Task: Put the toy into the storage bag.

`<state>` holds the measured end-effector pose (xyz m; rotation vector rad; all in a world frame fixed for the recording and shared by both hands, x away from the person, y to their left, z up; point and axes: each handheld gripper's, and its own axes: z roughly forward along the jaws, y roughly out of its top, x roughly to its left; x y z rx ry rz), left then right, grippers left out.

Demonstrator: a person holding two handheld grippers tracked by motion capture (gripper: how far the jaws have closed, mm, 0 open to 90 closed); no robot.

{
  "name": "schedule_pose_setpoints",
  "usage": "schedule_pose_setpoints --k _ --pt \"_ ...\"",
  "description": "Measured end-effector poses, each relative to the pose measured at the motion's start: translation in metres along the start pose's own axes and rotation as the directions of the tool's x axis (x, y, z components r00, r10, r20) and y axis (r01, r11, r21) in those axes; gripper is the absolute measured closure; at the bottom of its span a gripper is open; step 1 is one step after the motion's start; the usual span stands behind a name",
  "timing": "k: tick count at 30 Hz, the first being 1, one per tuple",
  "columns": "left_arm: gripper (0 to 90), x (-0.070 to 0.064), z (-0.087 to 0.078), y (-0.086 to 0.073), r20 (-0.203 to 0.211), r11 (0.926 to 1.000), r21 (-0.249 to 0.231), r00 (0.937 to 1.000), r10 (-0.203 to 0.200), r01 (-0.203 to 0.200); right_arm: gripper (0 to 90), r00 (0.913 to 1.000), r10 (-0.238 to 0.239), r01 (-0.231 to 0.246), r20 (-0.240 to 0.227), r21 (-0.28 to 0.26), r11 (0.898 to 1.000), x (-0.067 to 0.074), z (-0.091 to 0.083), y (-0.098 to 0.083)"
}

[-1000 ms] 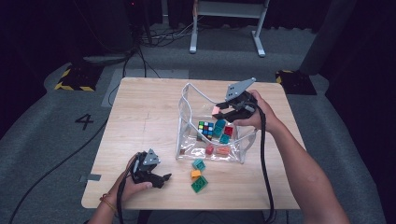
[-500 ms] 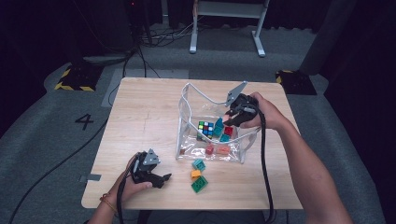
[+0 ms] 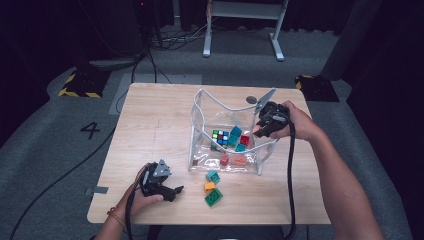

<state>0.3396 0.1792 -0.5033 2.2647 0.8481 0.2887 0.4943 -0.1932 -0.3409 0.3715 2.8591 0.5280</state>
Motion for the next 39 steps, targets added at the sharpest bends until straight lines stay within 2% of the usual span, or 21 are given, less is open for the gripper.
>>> schedule_pose_setpoints --k 4,7,10,11,12,15,16,18,21,23,27,29,30,31,33,34,35,36,37,38,39 --pt "9.9 0.000 0.000 0.000 -0.002 1.0000 0.000 1.0000 0.001 -0.001 52.8 0.9997 0.015 -0.015 0.017 -0.010 1.000 0.003 -0.002 0.002" --pt "10.0 0.000 0.000 0.000 0.000 1.0000 0.000 1.0000 0.000 0.000 50.6 0.9995 0.025 -0.024 0.017 -0.061 0.998 0.007 -0.006 0.001" --pt "9.9 0.000 0.000 0.000 -0.002 1.0000 0.000 1.0000 0.001 -0.001 48.3 0.9993 0.029 -0.025 0.022 -0.138 0.990 0.009 -0.013 -0.001" --pt "9.9 0.000 0.000 0.000 -0.002 1.0000 0.000 1.0000 0.001 -0.001 48.3 0.9993 0.029 -0.025 0.022 -0.138 0.990 0.009 -0.013 -0.001" --pt "10.0 0.000 0.000 0.000 -0.001 1.0000 0.000 1.0000 0.001 -0.001 44.4 0.9975 0.055 -0.047 0.045 -0.168 0.985 0.013 -0.020 -0.004" --pt "9.9 0.000 0.000 0.000 -0.001 1.0000 0.000 1.0000 0.000 0.000 40.5 0.9956 0.070 -0.052 0.062 -0.253 0.966 0.017 -0.029 -0.010" --pt "9.9 0.000 0.000 0.000 0.000 1.0000 0.001 1.0000 -0.001 0.001 39.6 0.9945 0.071 -0.046 0.076 -0.288 0.956 0.019 -0.032 -0.013" --pt "9.8 0.000 0.000 0.000 0.001 1.0000 0.001 1.0000 -0.005 0.005 37.7 0.9920 0.103 -0.073 0.072 -0.336 0.939 0.024 -0.037 -0.017" --pt "9.8 0.000 0.000 0.000 0.000 1.0000 0.001 1.0000 -0.004 0.004 34.9 0.9873 0.131 -0.085 0.091 -0.396 0.914 0.028 -0.044 -0.024" --pt "9.7 0.000 0.000 0.000 0.000 1.0000 0.001 1.0000 -0.005 0.005 34.0 0.9846 0.142 -0.087 0.102 -0.419 0.904 0.031 -0.049 -0.028" --pt "9.7 0.000 0.000 0.000 0.000 1.0000 0.001 1.0000 -0.005 0.005 32.6 0.9797 0.169 -0.096 0.109 -0.481 0.871 0.038 -0.062 -0.037" --pt "9.7 0.000 0.000 0.000 0.000 1.0000 0.000 1.0000 -0.005 0.005 32.6 0.9777 0.175 -0.095 0.116 -0.502 0.860 0.041 -0.068 -0.042" --pt "9.8 0.000 0.000 0.000 0.000 1.0000 0.000 1.0000 -0.005 0.005 32.6 0.9777 0.175 -0.095 0.116 -0.502 0.860 0.041 -0.068 -0.042" --pt "9.7 0.000 0.000 0.000 0.000 1.0000 0.001 1.0000 -0.002 0.002 32.6 0.9762 0.183 -0.096 0.117 -0.522 0.847 0.045 -0.073 -0.047" --pt "9.8 0.000 0.000 0.000 0.000 1.0000 0.001 1.0000 -0.002 0.002 32.5 0.9734 0.193 -0.099 0.123 -0.534 0.840 0.049 -0.077 -0.053" --pt "9.7 0.000 0.000 0.000 0.000 1.0000 0.001 1.0000 -0.002 0.002 32.5 0.9734 0.193 -0.099 0.123 -0.534 0.840 0.049 -0.077 -0.053" --pt "9.8 0.000 0.000 0.000 0.000 1.0000 0.001 1.0000 -0.002 0.002 32.5 0.9714 0.210 -0.117 0.110 -0.550 0.827 0.053 -0.080 -0.060" --pt "9.7 0.000 0.000 0.000 0.000 1.0000 0.001 1.0000 -0.002 0.002 32.5 0.9714 0.210 -0.117 0.110 -0.550 0.827 0.053 -0.080 -0.060" --pt "9.8 0.000 0.000 0.000 0.000 1.0000 0.001 1.0000 -0.002 0.002 32.4 0.9684 0.224 -0.126 0.110 -0.560 0.819 0.056 -0.082 -0.067" --pt "9.7 0.000 0.000 0.000 0.000 1.0000 0.001 1.0000 -0.002 0.002 32.4 0.9684 0.224 -0.126 0.110 -0.560 0.819 0.056 -0.082 -0.067" --pt "9.7 0.000 0.000 0.000 0.000 1.0000 0.001 1.0000 -0.002 0.002 32.5 0.9684 0.226 -0.127 0.106 -0.569 0.813 0.059 -0.082 -0.073"
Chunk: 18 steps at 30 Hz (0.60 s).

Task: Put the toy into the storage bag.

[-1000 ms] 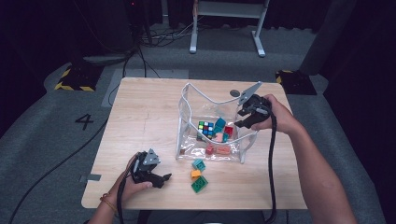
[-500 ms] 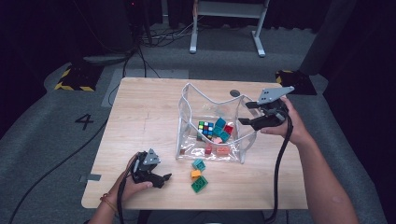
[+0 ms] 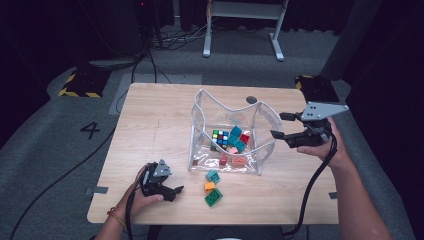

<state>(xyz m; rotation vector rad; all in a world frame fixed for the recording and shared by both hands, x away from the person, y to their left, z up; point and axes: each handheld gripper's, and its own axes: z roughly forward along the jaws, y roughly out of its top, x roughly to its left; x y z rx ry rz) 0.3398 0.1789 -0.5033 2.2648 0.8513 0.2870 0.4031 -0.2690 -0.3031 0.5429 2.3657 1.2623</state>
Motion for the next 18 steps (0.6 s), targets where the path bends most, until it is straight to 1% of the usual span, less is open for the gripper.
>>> schedule_pose_setpoints --k 1,3,6,7,9,11,12,13,14,18 --pt "9.8 0.000 0.000 0.000 0.000 1.0000 0.000 1.0000 0.000 0.000 32.5 1.0000 0.000 0.000 0.000 0.000 1.000 0.000 0.000 0.000" --pt "9.7 0.000 0.000 0.000 0.000 1.0000 0.000 1.0000 0.000 0.000 32.1 1.0000 -0.004 0.004 0.001 0.000 1.000 0.003 -0.004 -0.009" --pt "9.8 0.000 0.000 0.000 0.000 1.0000 0.001 1.0000 0.001 -0.001 31.4 0.9999 0.015 -0.015 0.005 -0.004 1.000 0.004 -0.008 -0.016" --pt "9.7 0.000 0.000 0.000 0.000 1.0000 0.001 1.0000 0.001 -0.001 31.4 0.9999 0.015 -0.015 0.005 -0.004 1.000 0.004 -0.008 -0.016" --pt "9.8 0.000 0.000 0.000 0.000 1.0000 -0.001 1.0000 -0.002 0.002 30.9 0.9997 0.026 -0.026 0.003 -0.025 0.999 0.006 -0.016 -0.023" --pt "9.7 0.000 0.000 0.000 0.000 1.0000 -0.001 1.0000 -0.001 0.001 30.8 0.9995 0.032 -0.032 0.006 -0.030 0.999 0.007 -0.018 -0.025" --pt "9.7 0.000 0.000 0.000 0.000 1.0000 -0.001 1.0000 -0.002 0.002 30.8 0.9996 0.028 -0.028 0.000 -0.040 0.999 0.011 -0.021 -0.032" --pt "9.7 0.000 0.000 0.000 0.000 1.0000 -0.001 1.0000 -0.002 0.002 30.8 0.9996 0.028 -0.028 0.000 -0.040 0.999 0.011 -0.021 -0.032" --pt "9.7 0.000 0.000 0.000 0.000 1.0000 -0.001 1.0000 -0.002 0.002 30.8 0.9996 0.028 -0.028 0.005 -0.035 0.999 0.015 -0.022 -0.038" --pt "9.7 0.000 0.000 0.000 0.000 1.0000 -0.001 1.0000 -0.001 0.001 30.8 0.9992 0.039 -0.039 0.001 -0.024 0.999 0.021 -0.019 -0.051"
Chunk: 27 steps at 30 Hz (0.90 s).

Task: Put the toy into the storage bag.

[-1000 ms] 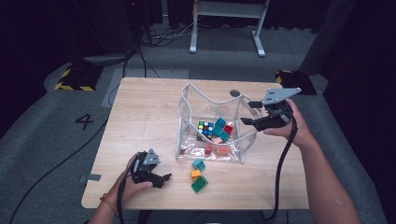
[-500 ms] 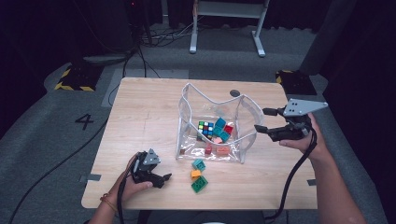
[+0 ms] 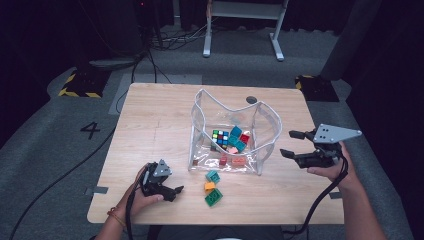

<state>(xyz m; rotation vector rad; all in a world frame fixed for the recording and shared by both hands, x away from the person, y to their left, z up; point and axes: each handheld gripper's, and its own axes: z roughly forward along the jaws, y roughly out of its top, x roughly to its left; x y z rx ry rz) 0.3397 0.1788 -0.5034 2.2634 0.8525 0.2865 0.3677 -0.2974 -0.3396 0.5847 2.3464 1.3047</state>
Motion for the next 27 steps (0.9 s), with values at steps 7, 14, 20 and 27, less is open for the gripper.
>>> schedule_pose_setpoints --k 7,14,20,27 --pt "9.8 0.000 0.000 0.000 -0.001 1.0000 -0.001 1.0000 -0.002 0.002 31.1 0.9997 0.015 -0.015 -0.021 0.012 1.000 0.008 0.006 -0.019" --pt "9.8 0.000 0.000 0.000 0.000 1.0000 -0.001 1.0000 -0.002 0.002 33.3 0.9953 0.032 -0.029 -0.091 0.032 0.999 0.026 0.023 -0.043" --pt "9.8 0.000 0.000 0.000 0.000 1.0000 0.000 1.0000 -0.001 0.001 34.1 0.9857 0.027 -0.015 -0.166 0.077 0.997 0.050 0.048 -0.065" --pt "9.7 0.000 0.000 0.000 0.000 1.0000 0.001 1.0000 0.001 -0.001 34.5 0.9667 0.031 -0.005 -0.254 0.101 0.995 0.070 0.073 -0.077"
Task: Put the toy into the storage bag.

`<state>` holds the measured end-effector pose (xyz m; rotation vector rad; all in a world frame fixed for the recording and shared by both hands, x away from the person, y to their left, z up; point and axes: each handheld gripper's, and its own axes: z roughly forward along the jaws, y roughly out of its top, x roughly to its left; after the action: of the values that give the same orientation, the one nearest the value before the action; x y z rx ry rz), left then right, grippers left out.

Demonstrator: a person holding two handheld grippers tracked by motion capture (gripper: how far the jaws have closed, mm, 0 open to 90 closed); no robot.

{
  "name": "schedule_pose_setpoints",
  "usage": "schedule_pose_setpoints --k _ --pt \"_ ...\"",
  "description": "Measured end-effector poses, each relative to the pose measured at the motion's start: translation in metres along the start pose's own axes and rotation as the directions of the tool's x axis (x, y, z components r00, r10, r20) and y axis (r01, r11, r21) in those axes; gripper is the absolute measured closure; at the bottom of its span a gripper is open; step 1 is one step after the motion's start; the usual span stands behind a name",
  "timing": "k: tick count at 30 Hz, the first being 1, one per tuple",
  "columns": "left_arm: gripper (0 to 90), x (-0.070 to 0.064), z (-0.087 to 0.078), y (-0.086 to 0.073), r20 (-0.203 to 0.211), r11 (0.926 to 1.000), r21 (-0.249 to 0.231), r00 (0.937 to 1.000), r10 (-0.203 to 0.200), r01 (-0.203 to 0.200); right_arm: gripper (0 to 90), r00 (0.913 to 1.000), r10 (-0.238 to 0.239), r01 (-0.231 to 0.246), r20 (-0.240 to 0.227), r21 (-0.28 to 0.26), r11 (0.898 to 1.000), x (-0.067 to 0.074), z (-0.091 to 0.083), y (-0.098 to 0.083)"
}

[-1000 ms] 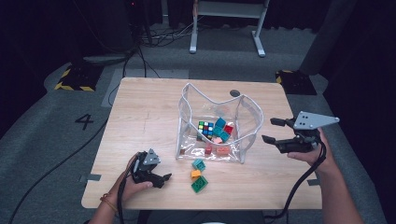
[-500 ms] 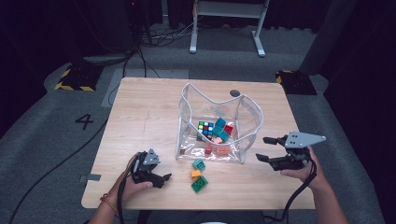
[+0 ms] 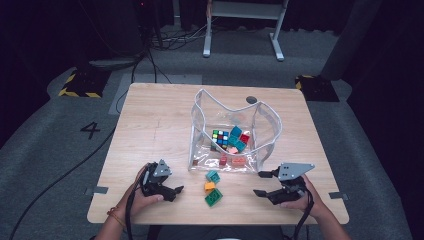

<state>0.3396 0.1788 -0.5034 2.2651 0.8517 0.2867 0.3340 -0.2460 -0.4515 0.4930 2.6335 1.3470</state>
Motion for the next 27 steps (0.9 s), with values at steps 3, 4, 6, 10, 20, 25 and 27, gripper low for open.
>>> schedule_pose_setpoints --k 3,4,6,10,20,25,27 --pt "9.8 0.000 0.000 0.000 0.000 1.0000 0.000 1.0000 0.000 0.000 34.5 0.9989 0.008 -0.008 -0.046 0.015 1.000 0.007 0.014 -0.001" --pt "9.8 0.000 0.000 0.000 0.000 1.0000 0.000 1.0000 0.000 0.000 34.4 0.9984 0.002 0.000 -0.057 0.022 1.000 0.010 0.018 0.000" --pt "9.8 0.000 0.000 0.000 0.000 1.0000 -0.002 1.0000 -0.003 0.003 34.4 0.9976 0.008 -0.005 -0.068 0.039 0.999 0.012 0.020 0.000" --pt "9.8 0.000 0.000 0.000 0.000 1.0000 0.000 1.0000 0.000 0.000 34.3 0.9913 -0.037 0.041 -0.126 0.031 0.999 0.027 0.047 0.010" --pt "9.8 0.000 0.000 0.000 0.000 1.0000 0.000 1.0000 0.000 0.000 31.9 0.9806 -0.075 0.085 -0.181 0.044 0.995 0.040 0.094 0.026" --pt "9.8 0.000 0.000 0.000 -0.001 1.0000 0.000 1.0000 0.000 0.000 30.0 0.9865 -0.033 0.045 -0.161 0.072 0.996 0.042 0.105 0.028" --pt "9.8 0.000 0.000 0.000 -0.001 1.0000 0.000 1.0000 0.001 -0.001 29.9 0.9847 -0.016 0.027 -0.173 0.064 0.998 0.043 0.109 0.028"
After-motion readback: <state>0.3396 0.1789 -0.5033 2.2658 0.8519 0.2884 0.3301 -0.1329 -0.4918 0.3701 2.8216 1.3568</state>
